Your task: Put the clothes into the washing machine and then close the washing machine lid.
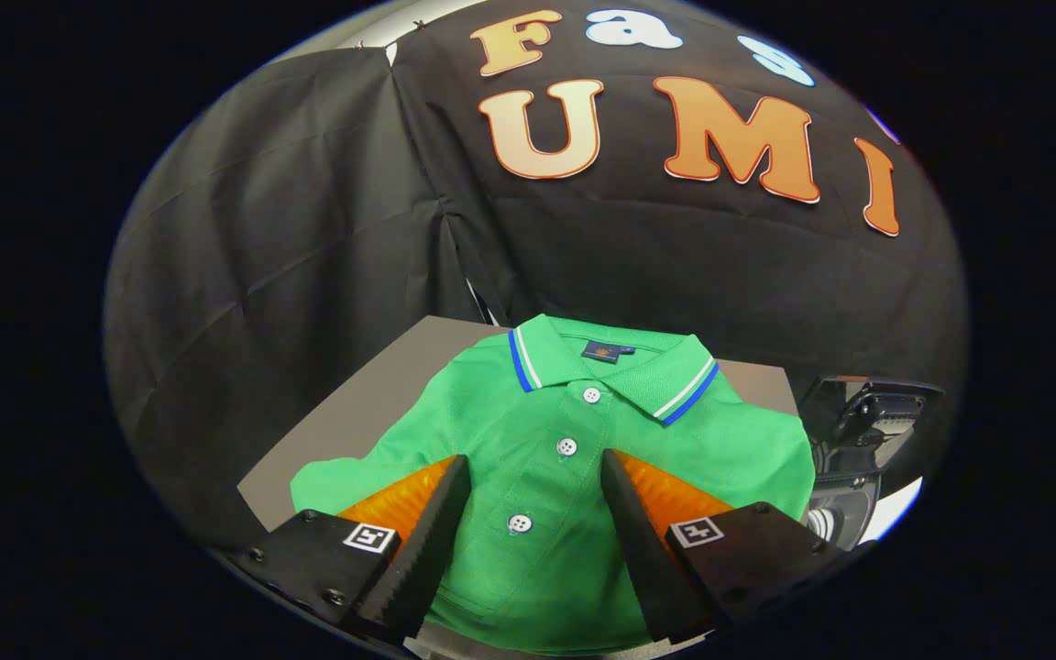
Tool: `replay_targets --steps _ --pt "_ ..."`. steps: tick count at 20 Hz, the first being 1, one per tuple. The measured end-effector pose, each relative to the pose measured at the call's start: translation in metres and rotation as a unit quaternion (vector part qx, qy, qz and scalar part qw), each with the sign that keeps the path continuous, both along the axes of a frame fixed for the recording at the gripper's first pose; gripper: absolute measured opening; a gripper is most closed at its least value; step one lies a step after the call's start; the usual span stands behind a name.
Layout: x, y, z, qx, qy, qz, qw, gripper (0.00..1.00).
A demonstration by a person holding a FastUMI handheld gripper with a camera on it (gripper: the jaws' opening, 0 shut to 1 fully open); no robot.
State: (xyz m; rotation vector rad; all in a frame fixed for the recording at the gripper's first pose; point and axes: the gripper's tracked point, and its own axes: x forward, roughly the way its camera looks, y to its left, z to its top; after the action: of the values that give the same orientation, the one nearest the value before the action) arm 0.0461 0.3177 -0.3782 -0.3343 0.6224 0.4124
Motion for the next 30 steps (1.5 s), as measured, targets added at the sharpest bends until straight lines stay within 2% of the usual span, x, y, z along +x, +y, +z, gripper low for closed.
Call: replay_targets --steps 2,4,5,6,7,12,14,15,16,24,30 --pt "0.002 -0.001 0.001 0.003 0.002 0.012 1.0 0.89" --pt "0.002 -0.002 0.001 0.003 0.009 0.022 1.0 0.8" --pt "0.003 -0.003 0.0 0.003 0.015 0.025 1.0 0.8" --pt "0.003 -0.004 0.001 0.002 0.02 0.027 0.999 0.7" --pt "0.003 -0.005 0.0 0.0 0.026 0.03 0.999 0.7" --pt "0.007 -0.008 0.004 0.017 0.049 0.027 0.998 0.31" --pt "0.007 -0.008 0.003 0.015 0.051 0.031 0.998 0.24" --pt "0.008 -0.008 0.005 0.018 0.051 0.026 0.998 0.24" --pt "0.008 -0.008 0.005 0.017 0.053 0.024 0.998 0.16" --pt "0.006 -0.02 0.033 0.03 0.035 -0.01 0.999 0.16" --pt "0.019 -0.096 0.103 0.074 -0.017 -0.068 0.995 0.16"
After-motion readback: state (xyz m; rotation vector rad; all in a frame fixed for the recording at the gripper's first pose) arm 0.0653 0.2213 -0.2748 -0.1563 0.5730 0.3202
